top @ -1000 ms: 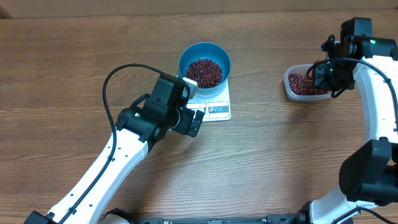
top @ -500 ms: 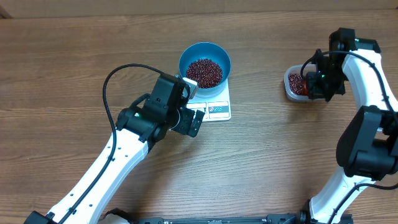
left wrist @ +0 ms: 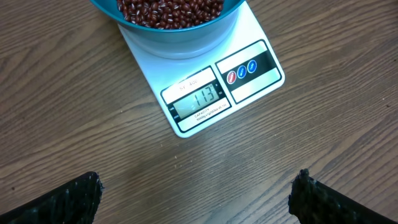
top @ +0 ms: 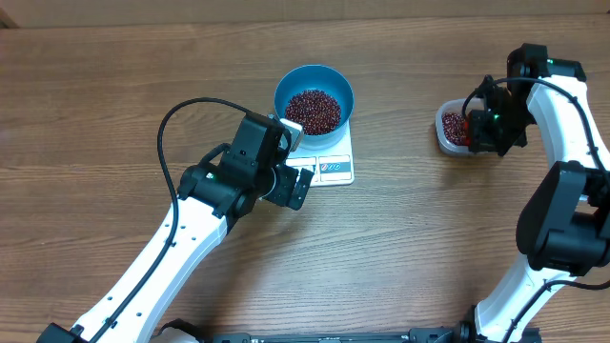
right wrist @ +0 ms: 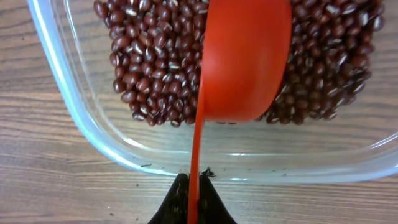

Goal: Scoop item into bowl and weigh 150g on scale
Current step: 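Lower the red scoop into the bean tub and scoop beans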

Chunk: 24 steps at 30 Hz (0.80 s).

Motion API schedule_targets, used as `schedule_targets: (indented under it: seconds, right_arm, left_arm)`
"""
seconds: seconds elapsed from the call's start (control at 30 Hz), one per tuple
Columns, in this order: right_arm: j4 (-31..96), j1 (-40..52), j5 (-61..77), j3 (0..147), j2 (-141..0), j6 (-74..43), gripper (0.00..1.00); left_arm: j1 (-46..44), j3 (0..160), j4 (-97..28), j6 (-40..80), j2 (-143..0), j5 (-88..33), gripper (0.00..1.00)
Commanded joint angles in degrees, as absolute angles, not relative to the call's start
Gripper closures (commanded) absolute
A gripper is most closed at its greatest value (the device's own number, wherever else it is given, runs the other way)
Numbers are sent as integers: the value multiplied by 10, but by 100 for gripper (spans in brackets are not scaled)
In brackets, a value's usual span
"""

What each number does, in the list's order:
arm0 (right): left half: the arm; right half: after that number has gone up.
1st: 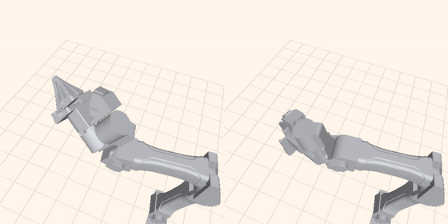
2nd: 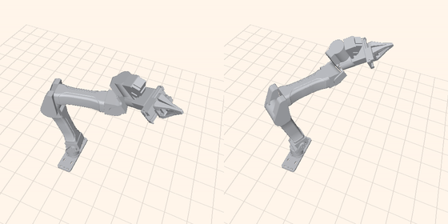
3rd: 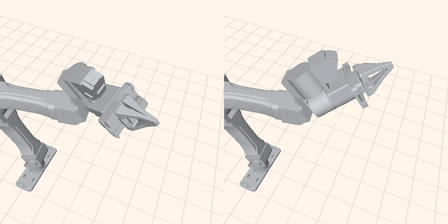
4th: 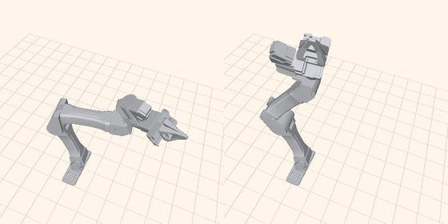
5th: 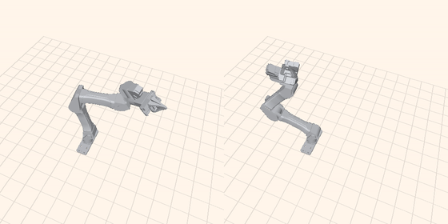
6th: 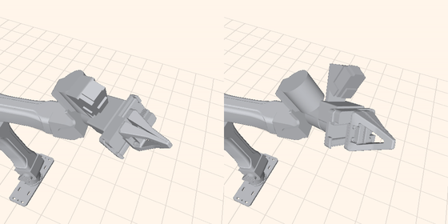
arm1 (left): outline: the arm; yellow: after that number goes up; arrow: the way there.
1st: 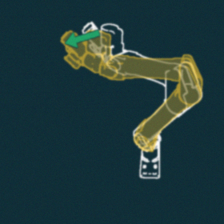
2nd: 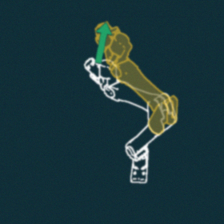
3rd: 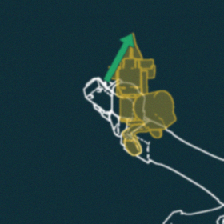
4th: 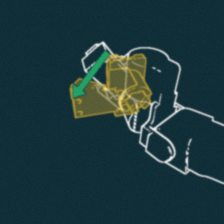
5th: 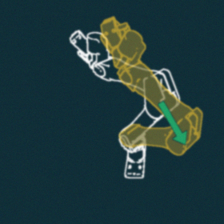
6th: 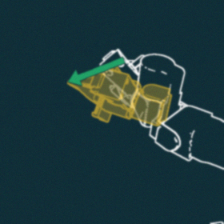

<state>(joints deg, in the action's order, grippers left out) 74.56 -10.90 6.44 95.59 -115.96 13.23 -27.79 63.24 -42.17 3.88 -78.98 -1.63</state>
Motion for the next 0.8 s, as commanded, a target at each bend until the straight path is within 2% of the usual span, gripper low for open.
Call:
schedule_targets:
  seconds: [0.0, 0.77]
  right_arm:
    - [752, -114, 78, 965, -1168, 136, 96]
    - [756, -120, 107, 959, -1183, 139, 96]
  left_arm:
    - [-282, 630, -421, 25, -791, -15, 0]
    - [-282, 630, -421, 25, -791, -15, 1]
